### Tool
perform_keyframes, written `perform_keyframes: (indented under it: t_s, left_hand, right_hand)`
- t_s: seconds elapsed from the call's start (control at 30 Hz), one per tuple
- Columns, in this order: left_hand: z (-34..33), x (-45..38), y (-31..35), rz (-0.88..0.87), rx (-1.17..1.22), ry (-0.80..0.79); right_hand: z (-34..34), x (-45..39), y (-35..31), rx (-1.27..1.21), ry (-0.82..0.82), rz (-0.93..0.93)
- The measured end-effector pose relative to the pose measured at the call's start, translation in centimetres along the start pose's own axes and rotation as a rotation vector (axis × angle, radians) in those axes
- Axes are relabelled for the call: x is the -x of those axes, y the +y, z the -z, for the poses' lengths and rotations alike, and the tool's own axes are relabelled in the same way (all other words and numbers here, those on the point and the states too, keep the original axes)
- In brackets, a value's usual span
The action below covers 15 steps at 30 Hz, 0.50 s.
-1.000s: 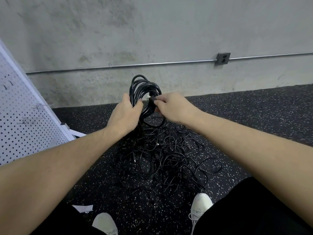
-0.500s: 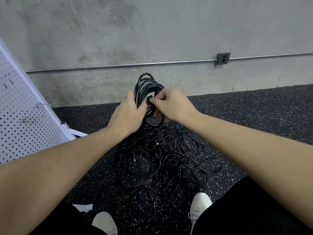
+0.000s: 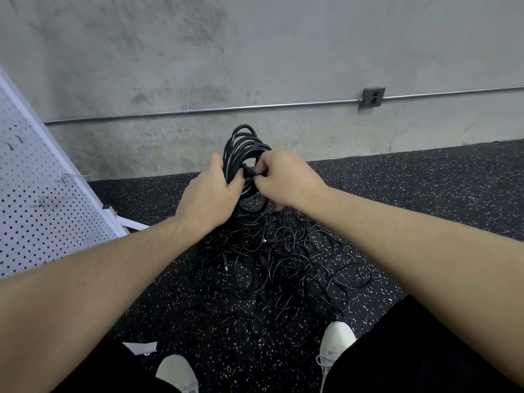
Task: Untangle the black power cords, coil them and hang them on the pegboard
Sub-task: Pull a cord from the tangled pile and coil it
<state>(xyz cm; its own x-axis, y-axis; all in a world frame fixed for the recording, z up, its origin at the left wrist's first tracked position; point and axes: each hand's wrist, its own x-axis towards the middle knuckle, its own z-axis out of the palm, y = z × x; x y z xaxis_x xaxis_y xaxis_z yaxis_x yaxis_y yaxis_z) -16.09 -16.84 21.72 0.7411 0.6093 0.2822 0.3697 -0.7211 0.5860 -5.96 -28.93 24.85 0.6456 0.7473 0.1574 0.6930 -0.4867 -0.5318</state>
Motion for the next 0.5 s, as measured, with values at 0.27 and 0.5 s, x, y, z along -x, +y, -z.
perform_keyframes:
  t_s: [0.27,0.5]
  left_hand:
    - [-0.3,0.0,1.9,-0.082,0.114,0.031]
    - [0.2,-0.3,2.2,-0.017,0.305,-0.024]
  right_hand:
    - [0.2,-0.2,0.0,0.054,0.245,0.069]
    - [2.1,-0.6,1.9,0.061,0.404,-0.081]
